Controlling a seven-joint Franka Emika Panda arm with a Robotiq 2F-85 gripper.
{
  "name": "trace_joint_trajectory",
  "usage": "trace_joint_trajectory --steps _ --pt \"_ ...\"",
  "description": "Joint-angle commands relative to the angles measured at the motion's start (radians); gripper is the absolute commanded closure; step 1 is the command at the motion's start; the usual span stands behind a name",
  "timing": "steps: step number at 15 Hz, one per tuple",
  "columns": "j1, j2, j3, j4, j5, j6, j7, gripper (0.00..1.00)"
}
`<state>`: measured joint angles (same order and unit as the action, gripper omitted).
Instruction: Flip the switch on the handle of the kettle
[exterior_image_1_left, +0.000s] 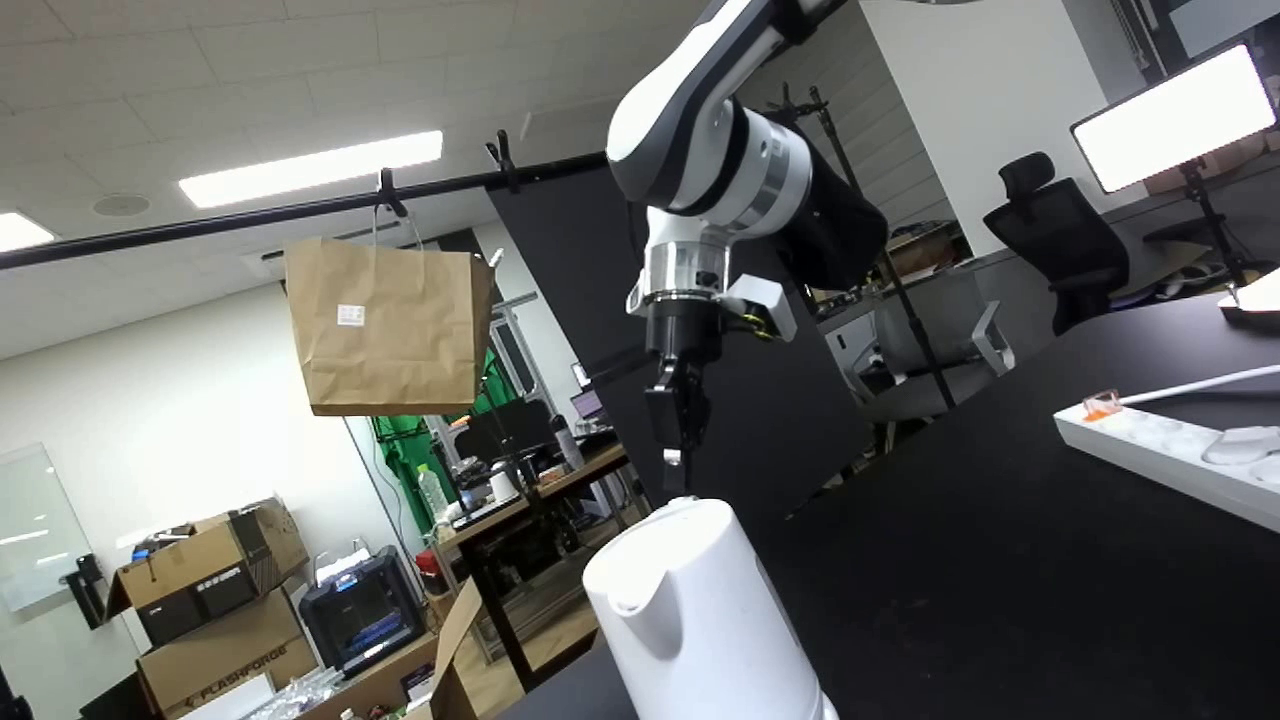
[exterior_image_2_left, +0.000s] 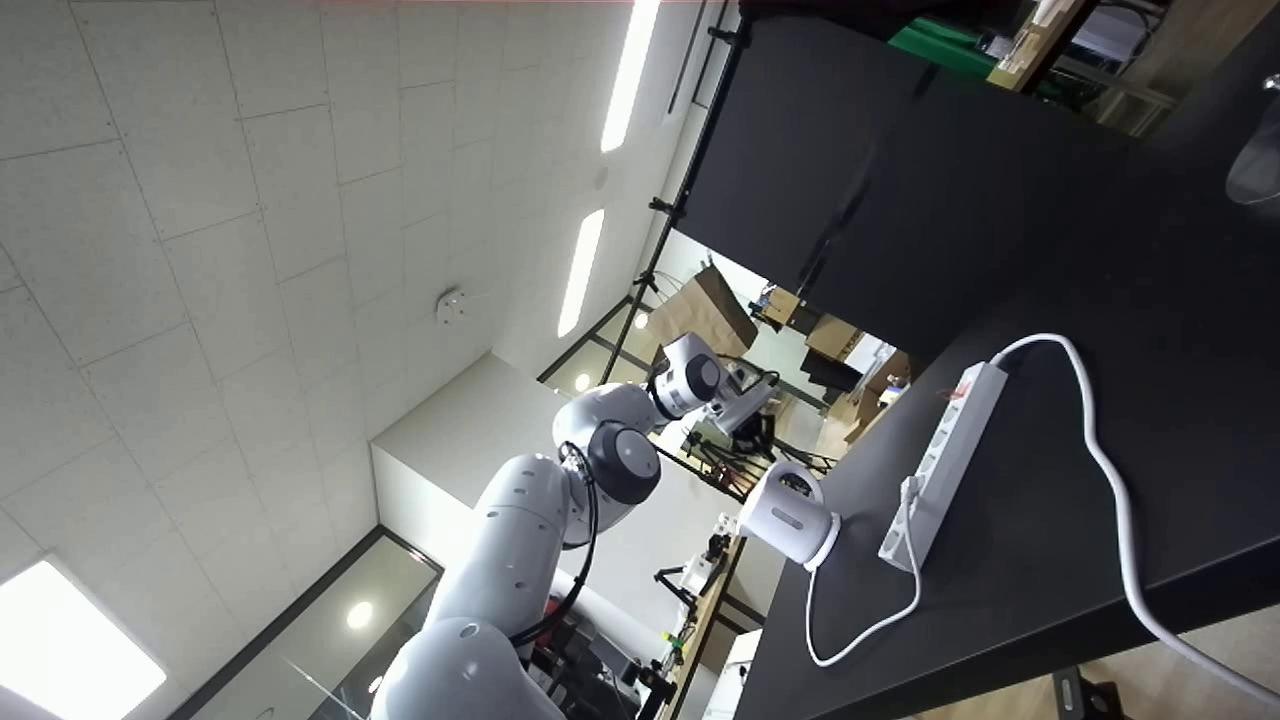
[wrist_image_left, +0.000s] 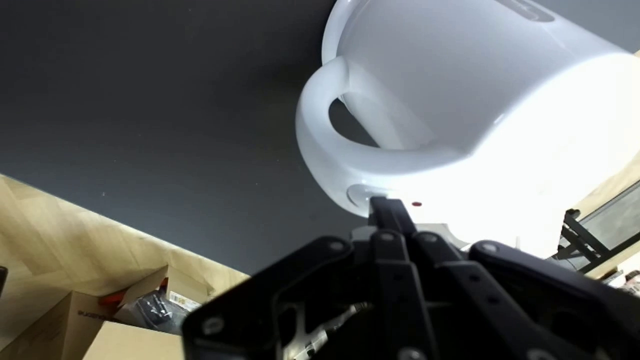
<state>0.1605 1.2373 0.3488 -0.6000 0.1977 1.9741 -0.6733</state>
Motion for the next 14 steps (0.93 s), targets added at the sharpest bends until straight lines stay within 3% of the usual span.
trace_joint_trajectory --steps 1,14 --pt "-0.005 0.034 0.015 0.056 0.014 -0.013 -0.007 1.00" --pt "-0.027 0.045 0.023 0.055 0.015 -0.018 -0.005 1.00"
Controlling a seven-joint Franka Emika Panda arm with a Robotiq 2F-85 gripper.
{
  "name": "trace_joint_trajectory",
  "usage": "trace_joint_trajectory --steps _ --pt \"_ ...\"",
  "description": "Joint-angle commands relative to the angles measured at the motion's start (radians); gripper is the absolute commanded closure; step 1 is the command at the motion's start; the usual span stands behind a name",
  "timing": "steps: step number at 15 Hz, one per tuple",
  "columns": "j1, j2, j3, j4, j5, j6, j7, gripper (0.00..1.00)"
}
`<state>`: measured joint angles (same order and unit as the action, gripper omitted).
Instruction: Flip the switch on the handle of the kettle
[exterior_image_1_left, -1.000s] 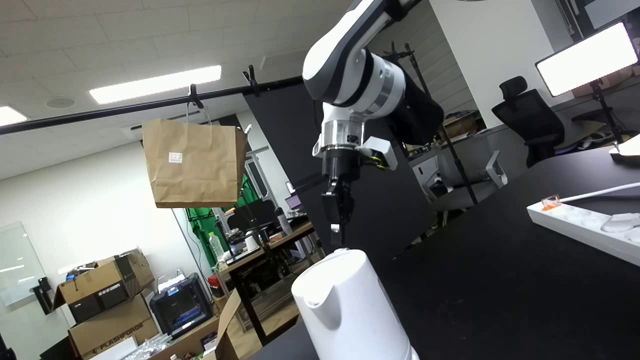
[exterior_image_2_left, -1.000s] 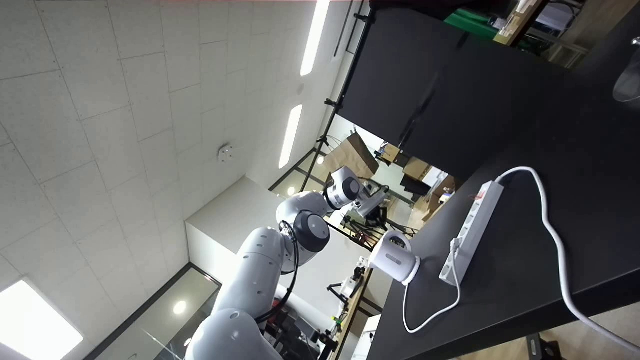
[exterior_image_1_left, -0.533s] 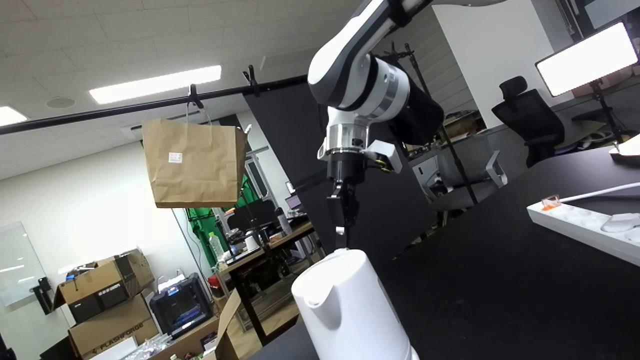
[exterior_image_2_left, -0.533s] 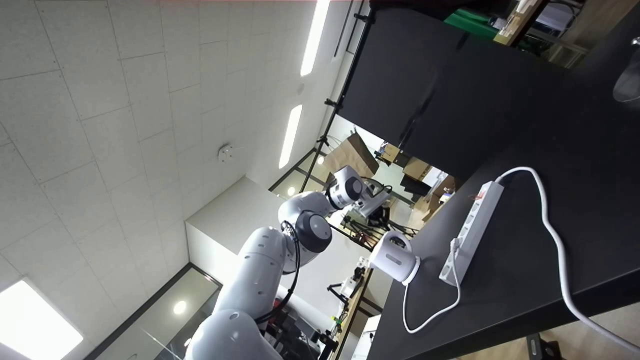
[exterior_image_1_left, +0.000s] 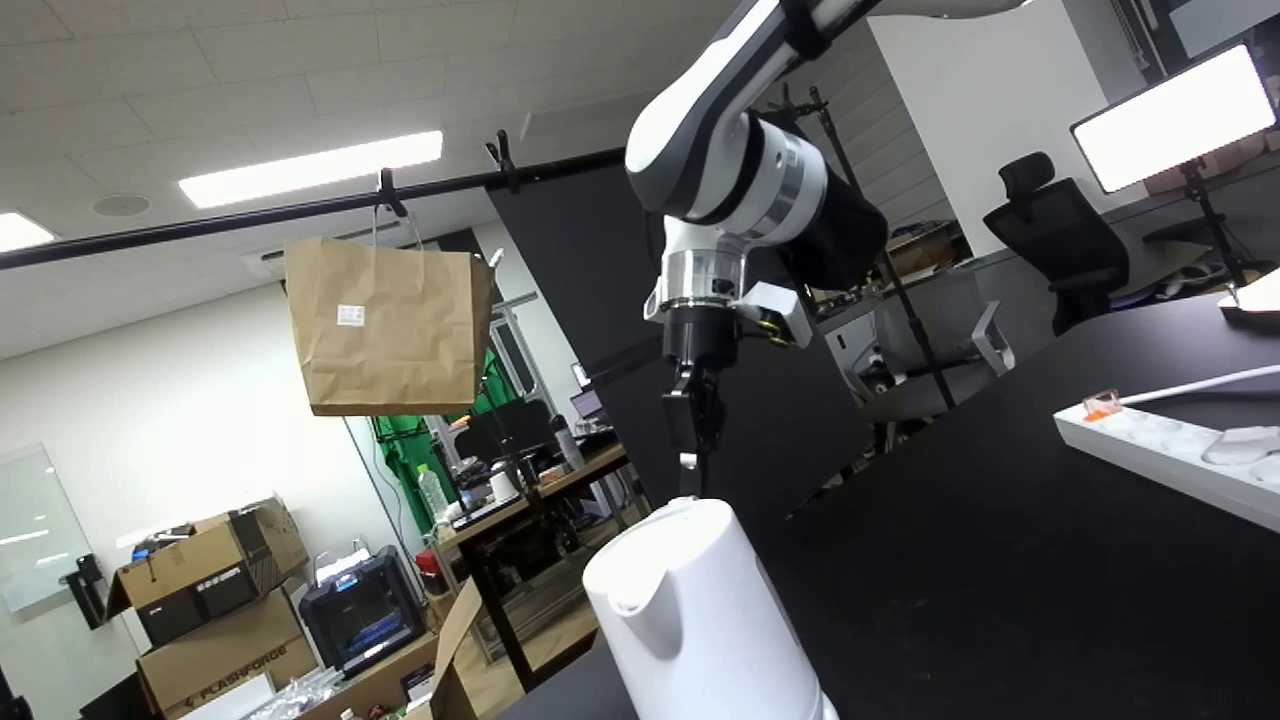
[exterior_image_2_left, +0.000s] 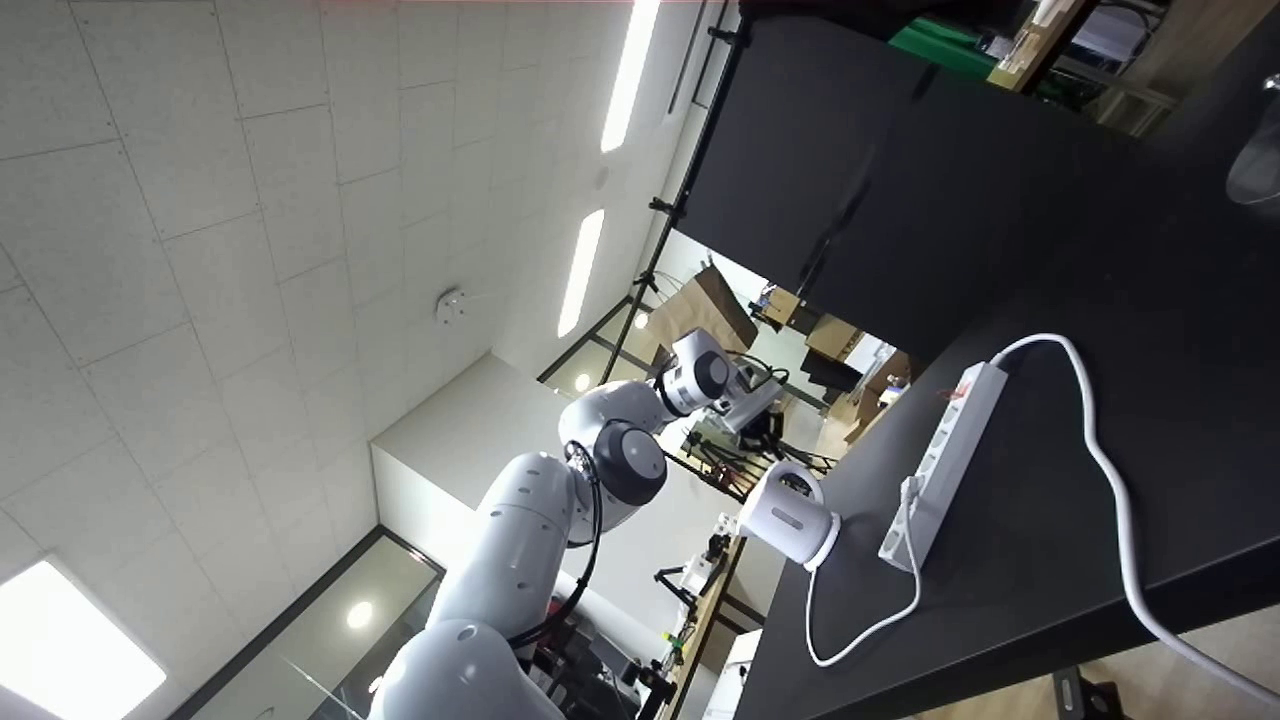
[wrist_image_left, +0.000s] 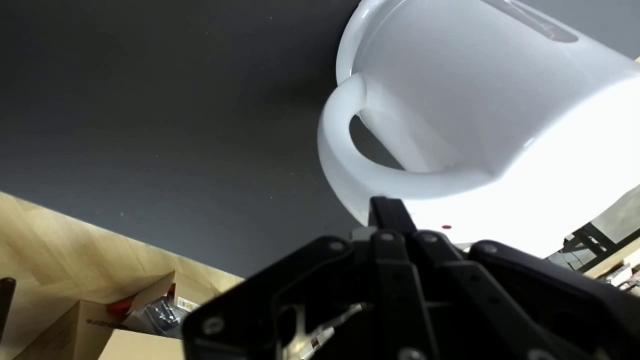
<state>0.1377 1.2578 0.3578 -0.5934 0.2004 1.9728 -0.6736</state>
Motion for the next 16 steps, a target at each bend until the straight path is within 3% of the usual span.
trace_joint_trajectory --steps 1,9,16 --pt "-0.005 0.020 0.015 0.048 0.013 -0.020 -0.003 1.00" --pt "0.017 0.009 0.003 0.061 -0.009 -0.112 0.025 1.00" --pt "0.036 0.014 -0.016 0.082 -0.025 -0.106 0.022 1.00"
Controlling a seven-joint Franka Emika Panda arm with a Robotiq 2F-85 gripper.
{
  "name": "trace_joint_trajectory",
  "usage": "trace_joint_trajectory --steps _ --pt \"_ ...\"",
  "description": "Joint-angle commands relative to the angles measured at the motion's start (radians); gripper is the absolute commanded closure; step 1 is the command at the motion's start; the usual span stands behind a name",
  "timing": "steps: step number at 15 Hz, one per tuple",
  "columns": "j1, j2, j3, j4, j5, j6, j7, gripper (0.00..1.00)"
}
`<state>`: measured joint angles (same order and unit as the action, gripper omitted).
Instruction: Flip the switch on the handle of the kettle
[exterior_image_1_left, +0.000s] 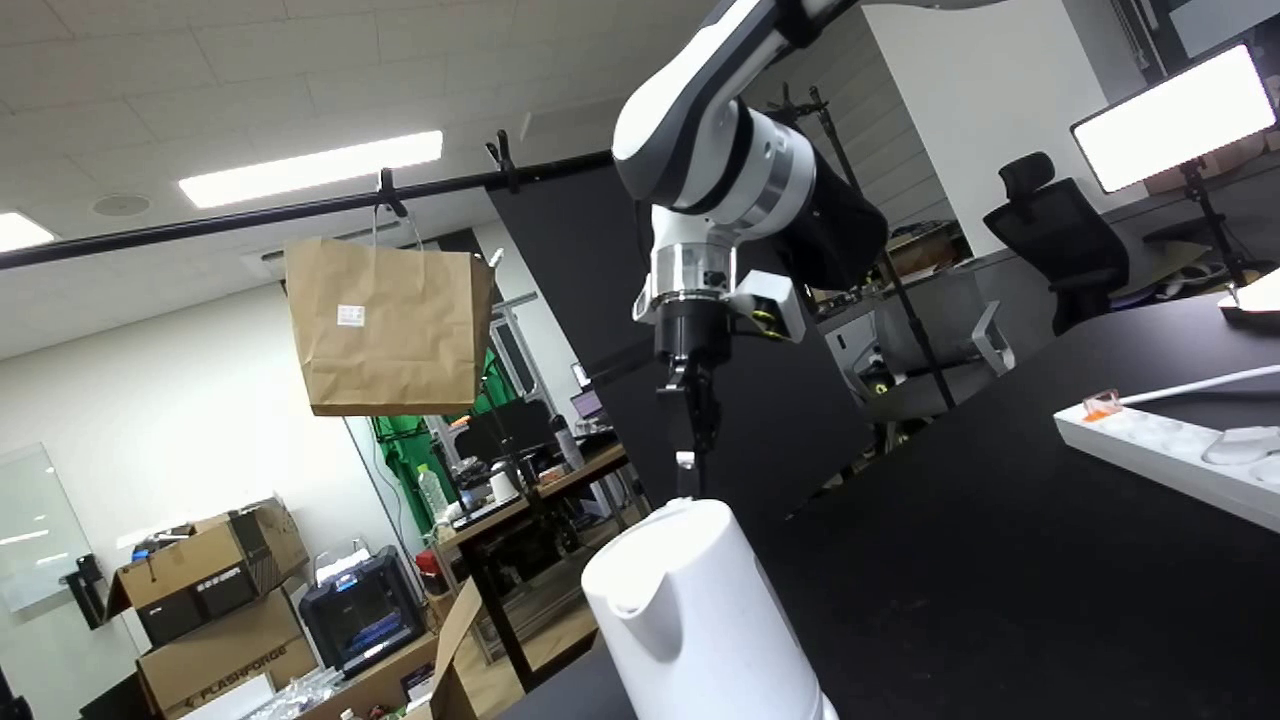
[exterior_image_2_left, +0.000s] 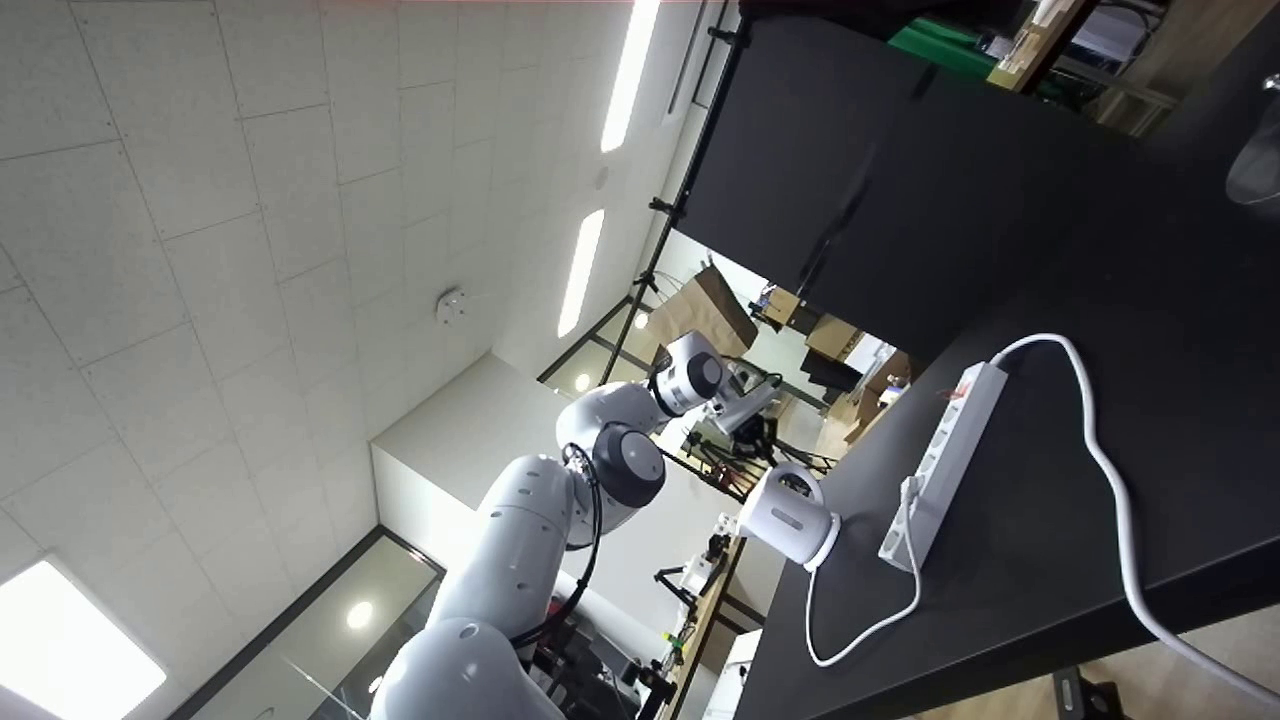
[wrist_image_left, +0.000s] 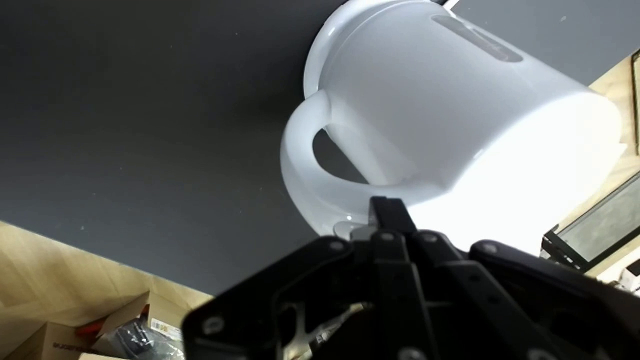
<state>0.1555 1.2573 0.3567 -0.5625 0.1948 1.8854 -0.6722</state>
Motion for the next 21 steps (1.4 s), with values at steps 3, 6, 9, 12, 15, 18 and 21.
trace_joint_trajectory --steps 3,6,9,12,15,18,21 --pt "0.022 0.012 -0.024 0.054 -0.031 -0.013 0.021 1.00" --pt "0.019 0.006 -0.028 0.058 -0.035 -0.021 0.031 1.00" --pt "0.018 -0.003 -0.037 0.063 -0.035 -0.025 0.053 1.00" --pt "0.009 -0.005 -0.029 0.030 -0.020 0.000 0.021 0.99" --pt "0.009 -0.006 -0.030 0.035 -0.020 -0.003 0.026 0.99" --pt "0.009 -0.006 -0.030 0.036 -0.020 -0.003 0.027 0.99" --pt "0.009 -0.006 -0.030 0.036 -0.020 -0.004 0.028 0.99"
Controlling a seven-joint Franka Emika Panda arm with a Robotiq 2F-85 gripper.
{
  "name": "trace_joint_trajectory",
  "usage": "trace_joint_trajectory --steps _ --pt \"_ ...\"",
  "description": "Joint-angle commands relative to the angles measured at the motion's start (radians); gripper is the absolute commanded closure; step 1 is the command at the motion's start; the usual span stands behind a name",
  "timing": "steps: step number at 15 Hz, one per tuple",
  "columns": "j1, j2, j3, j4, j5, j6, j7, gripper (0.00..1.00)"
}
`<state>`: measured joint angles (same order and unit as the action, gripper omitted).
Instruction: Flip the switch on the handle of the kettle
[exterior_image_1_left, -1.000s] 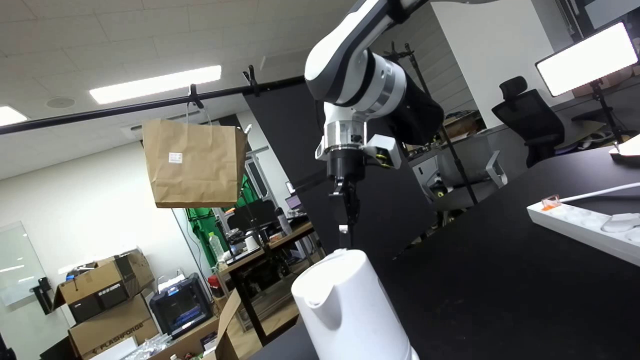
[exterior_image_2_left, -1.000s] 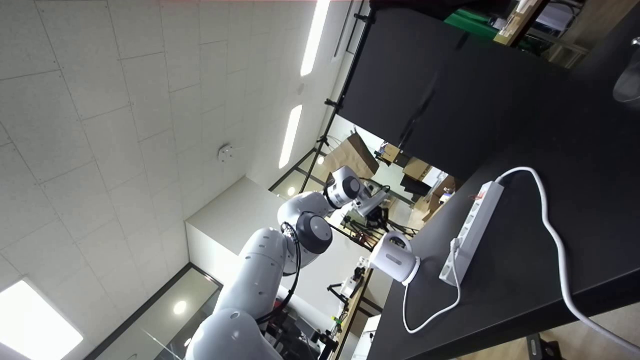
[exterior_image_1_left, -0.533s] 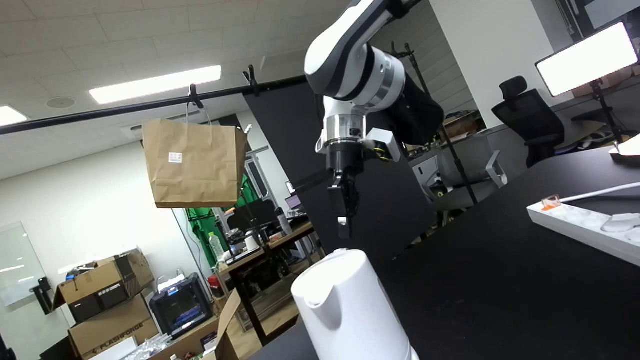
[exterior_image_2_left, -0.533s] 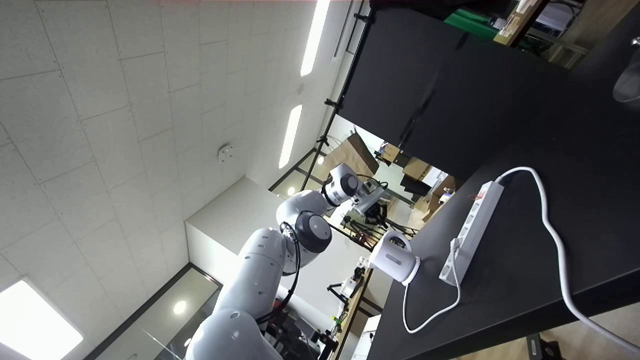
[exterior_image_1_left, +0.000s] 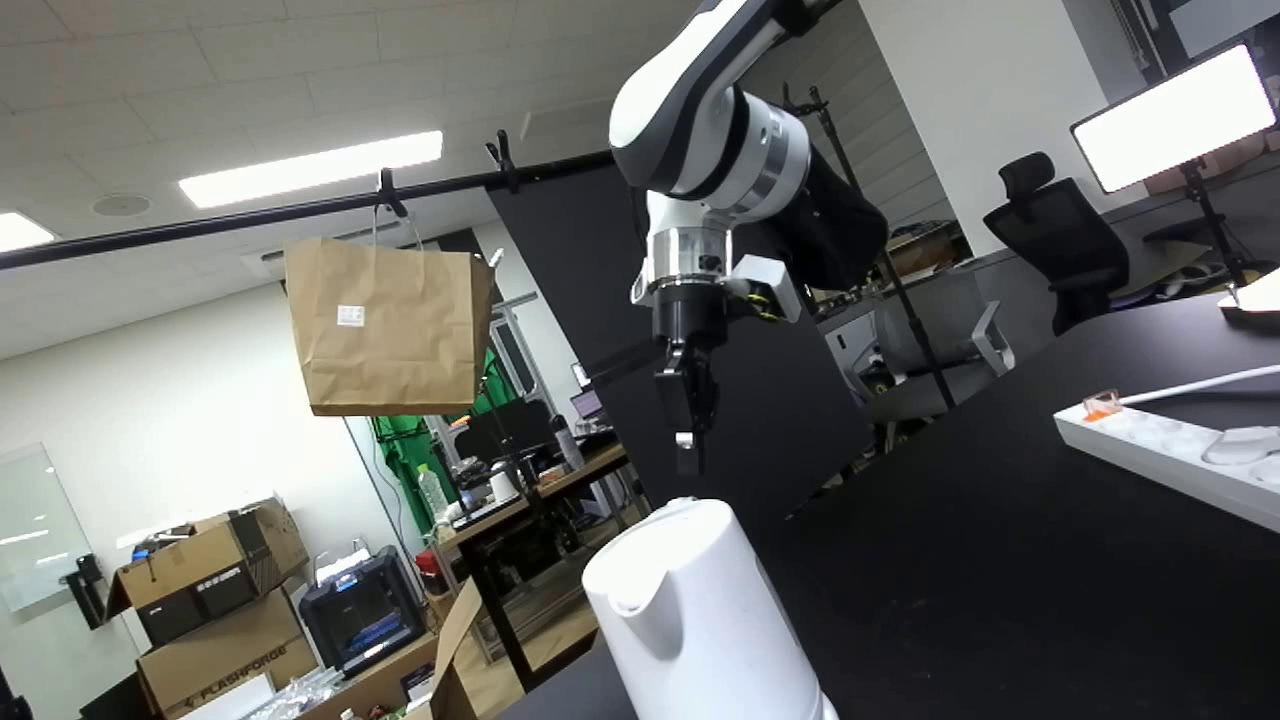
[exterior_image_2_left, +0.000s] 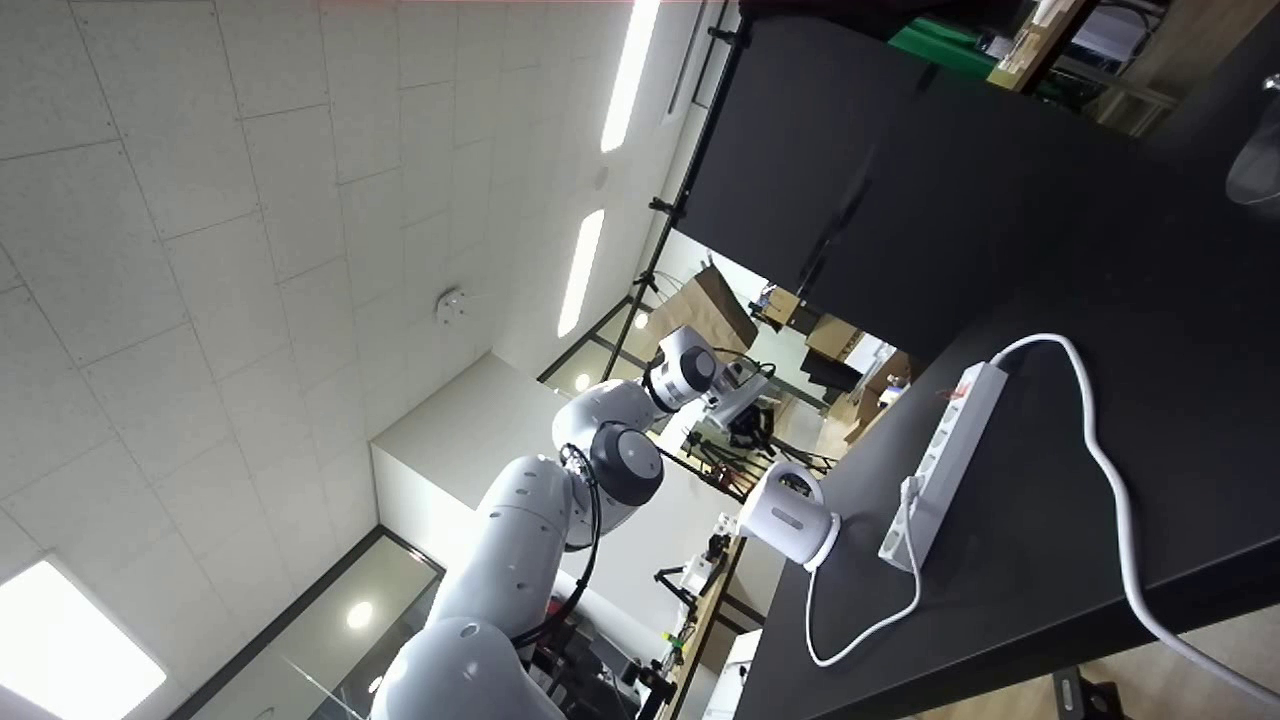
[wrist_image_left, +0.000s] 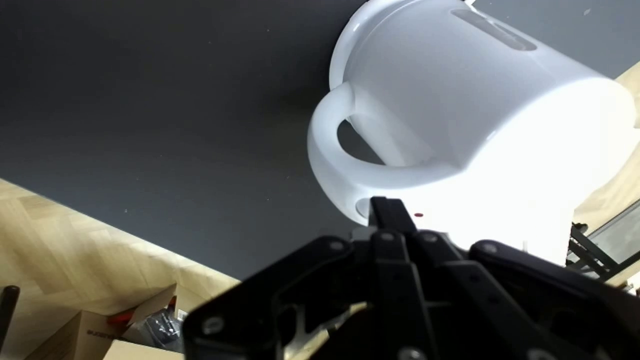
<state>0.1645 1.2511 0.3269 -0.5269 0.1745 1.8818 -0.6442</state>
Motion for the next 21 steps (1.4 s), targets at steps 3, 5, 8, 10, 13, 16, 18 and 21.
trace_joint_trajectory --steps 3,5,8,10,13,16,18,21 --pt "0.010 0.010 -0.001 0.005 -0.002 0.015 -0.002 1.00" --pt "0.020 0.019 0.000 0.010 -0.003 0.027 -0.002 1.00" --pt "0.038 0.030 0.001 0.016 -0.004 0.056 -0.007 1.00" --pt "0.048 0.033 -0.002 0.018 -0.006 0.084 -0.006 1.00" --pt "0.059 0.036 -0.004 0.018 -0.008 0.114 -0.007 1.00" --pt "0.064 0.037 -0.007 0.017 -0.010 0.132 -0.006 1.00" --pt "0.065 0.036 -0.009 0.017 -0.012 0.143 -0.008 1.00" --pt "0.067 0.034 -0.012 0.017 -0.014 0.154 -0.009 1.00"
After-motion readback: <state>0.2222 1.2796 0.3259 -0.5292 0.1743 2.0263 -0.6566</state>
